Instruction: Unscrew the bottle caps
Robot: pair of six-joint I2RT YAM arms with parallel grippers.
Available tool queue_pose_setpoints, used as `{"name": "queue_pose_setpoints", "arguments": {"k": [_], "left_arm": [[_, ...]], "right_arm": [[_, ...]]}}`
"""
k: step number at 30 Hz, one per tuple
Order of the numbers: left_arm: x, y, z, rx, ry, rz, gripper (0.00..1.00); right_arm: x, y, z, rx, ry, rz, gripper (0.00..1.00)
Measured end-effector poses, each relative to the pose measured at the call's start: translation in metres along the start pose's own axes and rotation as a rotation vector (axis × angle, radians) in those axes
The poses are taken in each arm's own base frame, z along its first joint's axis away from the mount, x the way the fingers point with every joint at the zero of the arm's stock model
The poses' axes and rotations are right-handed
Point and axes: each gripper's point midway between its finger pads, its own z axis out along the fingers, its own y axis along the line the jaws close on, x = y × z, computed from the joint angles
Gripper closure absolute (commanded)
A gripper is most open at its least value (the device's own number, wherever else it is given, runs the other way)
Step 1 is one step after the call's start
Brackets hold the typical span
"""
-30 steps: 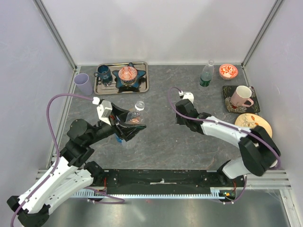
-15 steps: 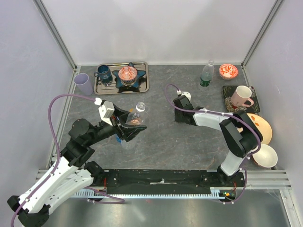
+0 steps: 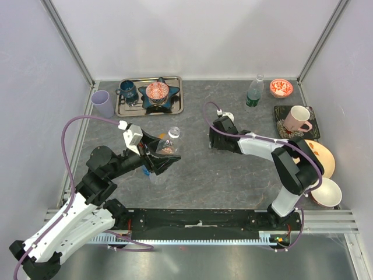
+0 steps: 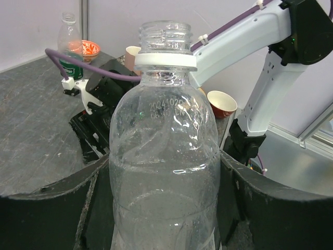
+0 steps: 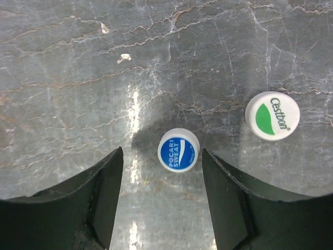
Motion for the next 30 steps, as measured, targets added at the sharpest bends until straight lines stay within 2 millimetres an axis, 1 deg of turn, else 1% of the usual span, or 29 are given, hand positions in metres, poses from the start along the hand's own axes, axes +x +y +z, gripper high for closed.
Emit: {"name": "queue_pose_setpoints", "arguments": {"k": [2, 4, 5, 7, 9, 10, 11, 12, 13, 15, 17, 19, 20, 22, 23, 24, 26, 30], "left_arm": [[0.0, 0.0, 0.0, 0.0, -0.001, 0.0, 0.59], [0.0, 0.0, 0.0, 0.0, 0.0, 0.001, 0.59], [0.0, 0.0, 0.0, 0.0, 0.0, 0.0, 0.59], [0.0, 0.0, 0.0, 0.0, 0.0, 0.0, 0.58], [0.0, 0.0, 0.0, 0.0, 0.0, 0.0, 0.58], [0.0, 0.0, 0.0, 0.001, 0.001, 0.0, 0.58], [0.001, 0.001, 0.001, 0.0, 0.005, -0.002, 0.58], [0.003, 0.001, 0.002, -0.001, 0.009, -0.003, 0.58], [0.004, 0.002, 0.003, -0.002, 0.015, -0.006, 0.57], [0.009, 0.006, 0.008, -0.004, 0.033, -0.01, 0.57], [0.019, 0.01, 0.014, -0.002, 0.068, -0.023, 0.57], [0.03, 0.014, 0.022, 0.005, 0.113, -0.041, 0.57], [0.035, 0.016, 0.026, 0.012, 0.136, -0.051, 0.57], [0.045, 0.02, 0.036, 0.022, 0.181, -0.072, 0.57], [0.049, 0.021, 0.039, 0.028, 0.2, -0.081, 0.57], [0.051, 0.022, 0.042, 0.031, 0.212, -0.087, 0.57], [0.05, 0.022, 0.046, 0.039, 0.22, -0.09, 0.57], [0.038, 0.021, 0.056, 0.059, 0.208, -0.081, 0.57]], "right_arm": [[-0.003, 0.003, -0.009, -0.016, 0.004, 0.015, 0.26], [-0.016, 0.01, -0.022, -0.042, -0.022, 0.036, 0.25], [-0.029, 0.016, -0.032, -0.057, -0.042, 0.046, 0.24], [-0.066, 0.03, -0.058, -0.097, -0.118, 0.071, 0.24], [-0.113, 0.047, -0.093, -0.154, -0.228, 0.098, 0.24], [-0.131, 0.053, -0.111, -0.184, -0.275, 0.109, 0.24], [-0.151, 0.059, -0.136, -0.228, -0.337, 0.12, 0.24], [-0.166, 0.064, -0.161, -0.271, -0.393, 0.126, 0.23], [-0.176, 0.066, -0.181, -0.309, -0.436, 0.131, 0.21], [-0.19, 0.071, -0.232, -0.412, -0.524, 0.138, 0.2], [-0.197, 0.077, -0.278, -0.523, -0.592, 0.136, 0.19], [-0.198, 0.086, -0.312, -0.636, -0.627, 0.121, 0.19], [-0.197, 0.093, -0.326, -0.695, -0.632, 0.112, 0.18], [-0.192, 0.106, -0.346, -0.807, -0.62, 0.087, 0.18], [-0.189, 0.112, -0.352, -0.854, -0.608, 0.076, 0.18], [-0.185, 0.118, -0.354, -0.889, -0.586, 0.065, 0.18], [-0.176, 0.126, -0.351, -0.926, -0.54, 0.048, 0.18], [-0.154, 0.137, -0.34, -0.965, -0.448, 0.016, 0.19]]}}
